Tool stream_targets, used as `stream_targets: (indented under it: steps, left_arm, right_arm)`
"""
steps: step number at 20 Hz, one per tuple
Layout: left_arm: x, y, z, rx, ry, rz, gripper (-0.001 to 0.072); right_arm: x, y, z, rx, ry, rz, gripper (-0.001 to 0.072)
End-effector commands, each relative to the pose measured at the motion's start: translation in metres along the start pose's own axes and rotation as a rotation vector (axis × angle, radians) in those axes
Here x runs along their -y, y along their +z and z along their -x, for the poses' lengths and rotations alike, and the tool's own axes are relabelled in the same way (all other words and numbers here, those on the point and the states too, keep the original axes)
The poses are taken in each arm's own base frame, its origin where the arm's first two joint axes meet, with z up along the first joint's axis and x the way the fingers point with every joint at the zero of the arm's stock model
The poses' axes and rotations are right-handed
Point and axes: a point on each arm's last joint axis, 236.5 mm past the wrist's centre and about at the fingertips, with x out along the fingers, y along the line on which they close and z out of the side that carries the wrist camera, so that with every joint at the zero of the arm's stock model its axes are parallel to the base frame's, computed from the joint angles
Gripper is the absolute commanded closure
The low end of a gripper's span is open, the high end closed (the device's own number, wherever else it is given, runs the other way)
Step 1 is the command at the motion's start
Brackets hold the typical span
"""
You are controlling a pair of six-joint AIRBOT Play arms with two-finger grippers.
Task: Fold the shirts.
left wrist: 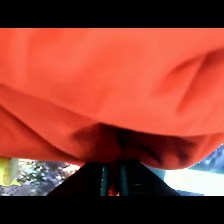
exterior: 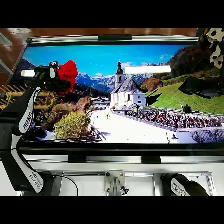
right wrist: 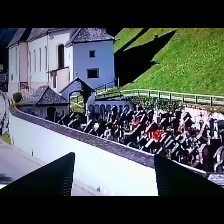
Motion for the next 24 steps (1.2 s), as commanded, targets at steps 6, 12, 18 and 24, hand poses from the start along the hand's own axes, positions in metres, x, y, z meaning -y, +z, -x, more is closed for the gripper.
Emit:
stream_targets:
  steps: [6, 12, 18, 24]
  left_arm:
    - [0.111, 0.092, 0.203, 0.480, -0.189, -0.126, 0.0673]
    - [0.206, -0.012, 0.396, 0.623, -0.310, -0.599, 0.0672]
    - [0.214, -0.148, 0.337, 0.134, -0.308, -0.789, 0.0672]
    - [0.217, -0.202, 0.288, -0.057, -0.288, -0.812, 0.0001]
  right_arm:
    - [0.005, 0.041, 0.010, 0.164, -0.036, 0.091, 0.0094]
    - [-0.009, 0.088, 0.099, 0.354, -0.118, 0.186, 0.0094]
    - [0.006, 0.056, 0.135, 0.304, -0.229, 0.141, 0.0125]
    - [-0.031, -0.009, 0.041, -0.022, 0.064, 0.054, 0.0073]
